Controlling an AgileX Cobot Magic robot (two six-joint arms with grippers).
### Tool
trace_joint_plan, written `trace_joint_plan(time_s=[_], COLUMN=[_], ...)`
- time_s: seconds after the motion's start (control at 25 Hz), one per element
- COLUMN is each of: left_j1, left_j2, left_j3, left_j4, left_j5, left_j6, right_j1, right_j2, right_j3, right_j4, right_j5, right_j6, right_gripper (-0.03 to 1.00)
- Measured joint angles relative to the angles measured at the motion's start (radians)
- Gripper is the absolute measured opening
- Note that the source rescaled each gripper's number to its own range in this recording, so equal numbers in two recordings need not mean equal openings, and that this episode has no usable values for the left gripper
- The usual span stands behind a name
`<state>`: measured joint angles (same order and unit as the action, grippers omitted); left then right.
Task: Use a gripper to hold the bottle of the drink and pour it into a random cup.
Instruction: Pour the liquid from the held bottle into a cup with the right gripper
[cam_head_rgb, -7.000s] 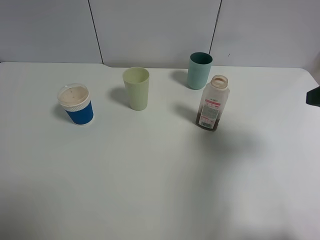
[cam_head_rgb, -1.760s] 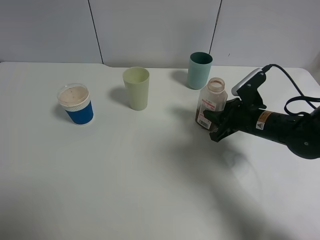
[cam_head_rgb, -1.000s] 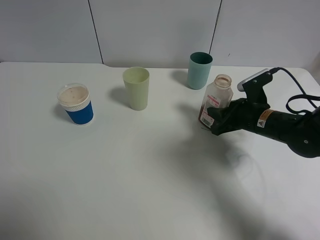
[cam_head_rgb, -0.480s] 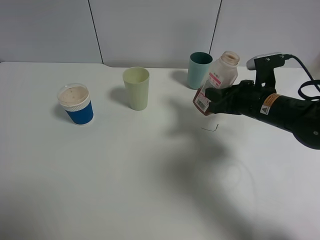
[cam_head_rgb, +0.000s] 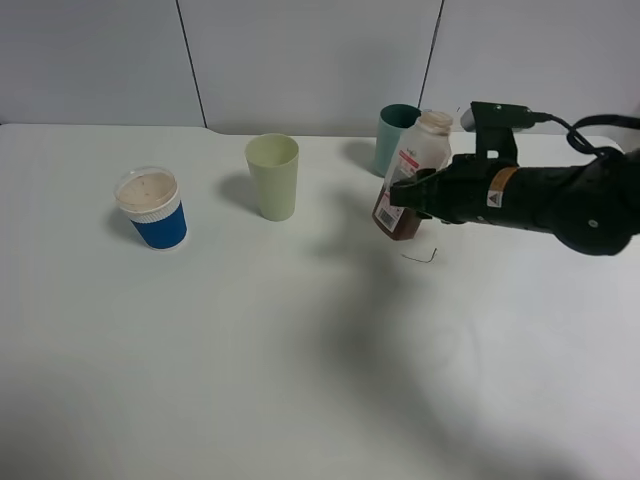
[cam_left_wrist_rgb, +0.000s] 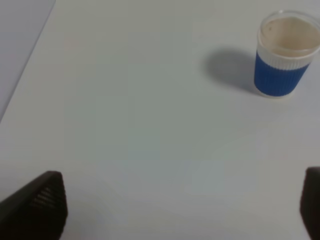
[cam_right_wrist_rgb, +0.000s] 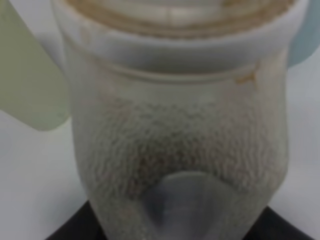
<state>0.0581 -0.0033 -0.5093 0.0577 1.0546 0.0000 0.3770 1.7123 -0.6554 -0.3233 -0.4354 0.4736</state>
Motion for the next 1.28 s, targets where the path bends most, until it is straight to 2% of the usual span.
trace_joint_plan(time_s=[0.16,0.32,0.64,0.8,1.0,1.28], left_j1=[0.0,0.0,0.0,0.0,0.0,0.0], left_j2=[0.0,0.0,0.0,0.0,0.0,0.0], left_j3=[0.0,0.0,0.0,0.0,0.0,0.0], left_j4=[0.0,0.0,0.0,0.0,0.0,0.0], left_j5=[0.0,0.0,0.0,0.0,0.0,0.0], left_j6=[0.0,0.0,0.0,0.0,0.0,0.0], right_j1=[0.036,0.041,0.041,0.043,0.054,0.055], right_j2=[0.001,0.018,0.147,0.193,0.214,0.231], right_j3=[-0.134,-0.225,-0.398,-0.452,-0.462,-0.462], right_j4=[0.007,0.008,0.008,0.011,0.011,0.004], right_j5=[0.101,0.12,0.231,0.252,0.226,0.119], right_j6=[0.021,0.089,0.144,0.175,0.205,0.404], right_gripper=[0.02,0.02,0.02,0.02,0.02,0.02])
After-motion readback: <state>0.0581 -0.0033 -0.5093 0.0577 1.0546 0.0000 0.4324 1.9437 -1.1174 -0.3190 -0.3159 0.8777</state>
